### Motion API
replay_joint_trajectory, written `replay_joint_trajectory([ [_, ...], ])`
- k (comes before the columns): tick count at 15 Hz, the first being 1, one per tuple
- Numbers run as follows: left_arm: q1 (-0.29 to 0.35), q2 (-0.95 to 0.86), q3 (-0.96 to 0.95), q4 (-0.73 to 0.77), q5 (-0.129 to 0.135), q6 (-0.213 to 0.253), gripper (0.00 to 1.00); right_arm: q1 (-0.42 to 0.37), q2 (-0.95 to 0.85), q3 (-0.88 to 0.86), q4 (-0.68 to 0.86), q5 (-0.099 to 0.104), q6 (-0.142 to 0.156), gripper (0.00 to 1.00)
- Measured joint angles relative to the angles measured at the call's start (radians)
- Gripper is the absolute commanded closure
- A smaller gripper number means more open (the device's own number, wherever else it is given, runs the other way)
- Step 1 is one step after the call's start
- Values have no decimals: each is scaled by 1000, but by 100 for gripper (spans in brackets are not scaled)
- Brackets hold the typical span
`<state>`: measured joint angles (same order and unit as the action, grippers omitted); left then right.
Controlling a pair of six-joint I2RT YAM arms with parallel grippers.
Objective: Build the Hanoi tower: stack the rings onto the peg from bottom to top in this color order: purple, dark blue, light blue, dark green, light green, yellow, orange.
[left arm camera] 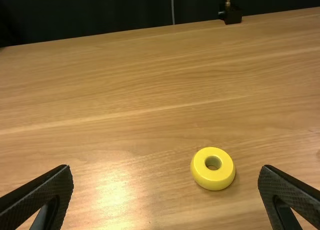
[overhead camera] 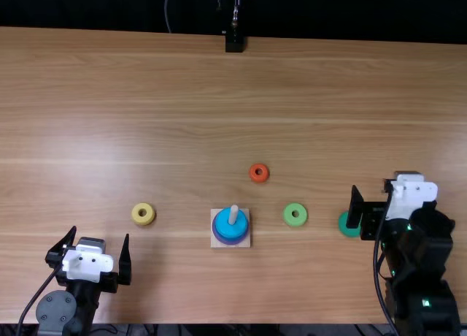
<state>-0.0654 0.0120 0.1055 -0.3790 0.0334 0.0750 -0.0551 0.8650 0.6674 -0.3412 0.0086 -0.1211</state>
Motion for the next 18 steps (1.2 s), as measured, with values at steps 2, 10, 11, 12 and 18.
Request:
replay_joint_trajectory([
  [2,0,0,0,0,0,0,0,0,111,21,-109,0,0,0],
  [10,0,0,0,0,0,0,0,0,498,171,-225,-1,109,0],
  [11,0,0,0,0,0,-1,0,0,536,178,-228,-1,119,0],
  [12,0,0,0,0,0,0,0,0,564,178,-235,-2,126,0],
  [18,0,0,0,0,0,0,0,0,645,179,-235,-2,136,0],
])
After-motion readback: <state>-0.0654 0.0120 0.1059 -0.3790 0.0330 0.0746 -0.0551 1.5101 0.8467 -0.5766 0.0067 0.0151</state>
